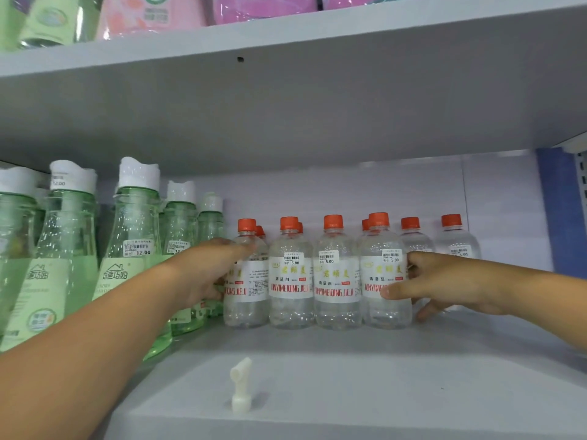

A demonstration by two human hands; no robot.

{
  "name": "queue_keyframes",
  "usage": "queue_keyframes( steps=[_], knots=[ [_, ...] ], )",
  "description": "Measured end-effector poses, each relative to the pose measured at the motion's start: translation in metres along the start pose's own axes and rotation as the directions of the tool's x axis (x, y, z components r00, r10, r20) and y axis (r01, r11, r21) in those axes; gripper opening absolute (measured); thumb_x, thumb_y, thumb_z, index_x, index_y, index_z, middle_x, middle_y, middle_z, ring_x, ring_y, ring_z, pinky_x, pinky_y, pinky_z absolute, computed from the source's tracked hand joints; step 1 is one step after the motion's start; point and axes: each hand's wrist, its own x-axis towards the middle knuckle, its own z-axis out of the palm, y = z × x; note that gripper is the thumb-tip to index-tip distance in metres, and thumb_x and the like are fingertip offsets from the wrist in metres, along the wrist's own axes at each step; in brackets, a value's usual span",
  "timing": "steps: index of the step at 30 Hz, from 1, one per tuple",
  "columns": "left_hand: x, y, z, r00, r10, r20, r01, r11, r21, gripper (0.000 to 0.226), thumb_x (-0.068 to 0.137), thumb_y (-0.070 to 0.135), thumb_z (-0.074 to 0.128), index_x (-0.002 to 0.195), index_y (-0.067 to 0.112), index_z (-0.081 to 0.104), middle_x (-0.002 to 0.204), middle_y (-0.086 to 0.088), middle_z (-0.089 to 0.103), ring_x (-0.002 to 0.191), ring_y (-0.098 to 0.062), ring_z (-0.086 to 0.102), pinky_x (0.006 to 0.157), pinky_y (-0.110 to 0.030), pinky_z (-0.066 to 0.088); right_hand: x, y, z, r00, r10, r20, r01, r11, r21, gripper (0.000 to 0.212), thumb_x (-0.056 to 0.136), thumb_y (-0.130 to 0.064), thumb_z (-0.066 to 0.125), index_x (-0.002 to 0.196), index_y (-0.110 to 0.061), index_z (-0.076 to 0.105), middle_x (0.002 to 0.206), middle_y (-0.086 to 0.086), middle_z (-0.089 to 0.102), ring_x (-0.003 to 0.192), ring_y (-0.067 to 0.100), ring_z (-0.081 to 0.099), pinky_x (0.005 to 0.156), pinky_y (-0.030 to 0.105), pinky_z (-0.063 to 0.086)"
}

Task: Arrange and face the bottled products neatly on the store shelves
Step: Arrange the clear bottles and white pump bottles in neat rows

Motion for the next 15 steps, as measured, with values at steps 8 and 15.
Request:
queue_keyframes(
  steps=[8, 15],
  knots=[
    [-0.0006, -0.0023, 0.0034, 0.996, 0.008, -0.092, -0.006, 1.000, 0.015, 0.071, 0.088, 0.040, 0.074, 0.144, 0.014, 0.040, 0.098, 0.000, 0.067, 0.087, -0.016, 0.064, 0.067, -0.036, 0.052, -0.0025, -0.0013, 0.0017, 1.000, -0.004, -0.018, 0.003, 1.000, -0.010, 0.051, 0.078, -0.032, 0.086, 0.123, -0.025, 0.063, 0.112, -0.007, 0.075, 0.102, 0.019, 0.073, 0.083, 0.046, 0.063],
    [-0.0001, -0.0002, 0.0042, 0.995, -0.007, -0.100, 0.007, 1.000, -0.006, 0.062, 0.084, 0.047, 0.075, 0.131, 0.013, 0.053, 0.110, -0.007, 0.073, 0.103, -0.027, 0.068, 0.095, -0.054, 0.053, -0.0063, -0.0046, 0.0028, 1.000, -0.001, -0.022, 0.000, 1.000, -0.023, 0.046, 0.081, -0.030, 0.084, 0.122, -0.026, 0.064, 0.111, -0.008, 0.075, 0.103, 0.019, 0.073, 0.083, 0.046, 0.063]
  ],
)
